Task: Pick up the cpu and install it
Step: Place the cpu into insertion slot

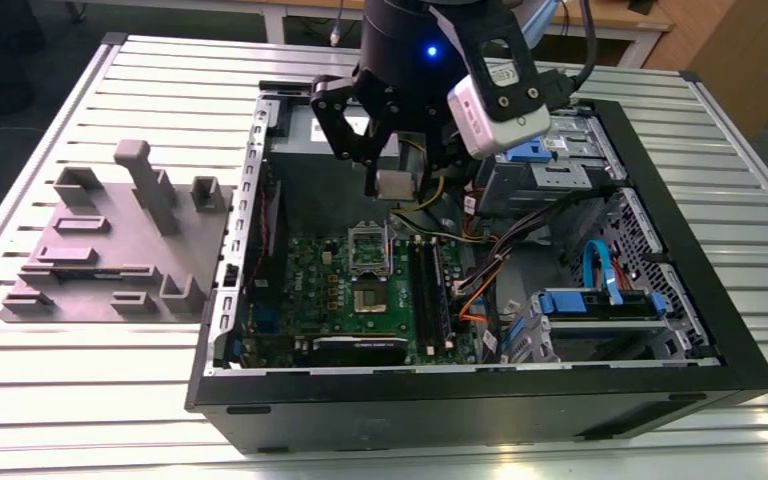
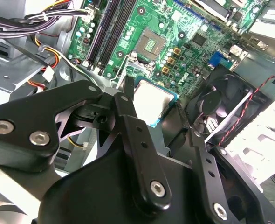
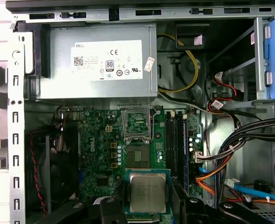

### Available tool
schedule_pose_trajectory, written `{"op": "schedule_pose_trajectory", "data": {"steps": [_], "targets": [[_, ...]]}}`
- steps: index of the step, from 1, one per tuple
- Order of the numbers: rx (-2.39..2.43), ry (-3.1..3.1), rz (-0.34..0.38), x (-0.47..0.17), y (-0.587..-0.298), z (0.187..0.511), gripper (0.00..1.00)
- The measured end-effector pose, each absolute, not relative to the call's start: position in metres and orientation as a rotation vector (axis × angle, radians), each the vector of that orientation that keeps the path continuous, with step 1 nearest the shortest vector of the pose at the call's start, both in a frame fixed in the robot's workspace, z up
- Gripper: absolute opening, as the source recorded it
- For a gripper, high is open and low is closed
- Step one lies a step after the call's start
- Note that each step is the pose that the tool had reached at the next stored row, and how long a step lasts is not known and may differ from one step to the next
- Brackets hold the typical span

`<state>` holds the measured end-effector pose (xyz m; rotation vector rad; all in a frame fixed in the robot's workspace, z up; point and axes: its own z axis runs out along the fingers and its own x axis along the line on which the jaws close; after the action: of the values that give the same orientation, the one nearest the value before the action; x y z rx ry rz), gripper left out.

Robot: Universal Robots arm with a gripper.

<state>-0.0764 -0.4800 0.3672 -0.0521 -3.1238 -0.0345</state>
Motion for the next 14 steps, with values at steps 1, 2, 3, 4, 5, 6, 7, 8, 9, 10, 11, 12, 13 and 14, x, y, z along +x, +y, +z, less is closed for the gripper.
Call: {"op": "schedule_pose_trajectory", "data": {"steps": [1, 2, 3, 4, 5, 6, 7, 8, 9, 10, 11, 12, 13, 14], "targets": [[-0.052, -3.124, -0.034, -0.0764, -0.4799, 0.3657, 0.47], [-0.052, -3.124, -0.034, -0.0764, -0.4799, 0.3652, 0.47], [-0.052, -3.124, -0.034, -0.0764, -0.4799, 0.3651, 0.47], [-0.052, -3.124, -0.034, -0.0764, -0.4799, 0.3651, 0.47], [-0.052, -3.124, -0.034, -0.0764, -0.4799, 0.3650, 0.47], [-0.052, -3.124, -0.034, -0.0764, -0.4799, 0.3650, 0.47], [-0.052, -3.124, -0.034, -0.0764, -0.4799, 0.3649, 0.47], [-0.052, -3.124, -0.034, -0.0764, -0.4799, 0.3648, 0.47], [-0.052, -3.124, -0.035, -0.0764, -0.4799, 0.3644, 0.47], [-0.052, -3.124, -0.035, -0.0764, -0.4799, 0.3640, 0.47], [-0.052, -3.124, -0.034, -0.0764, -0.4799, 0.3636, 0.47], [-0.052, -3.124, -0.034, -0.0764, -0.4799, 0.3632, 0.47], [-0.052, -3.124, -0.034, -0.0764, -0.4799, 0.3628, 0.47], [-0.052, -3.124, -0.034, -0.0764, -0.4799, 0.3623, 0.47]]}}
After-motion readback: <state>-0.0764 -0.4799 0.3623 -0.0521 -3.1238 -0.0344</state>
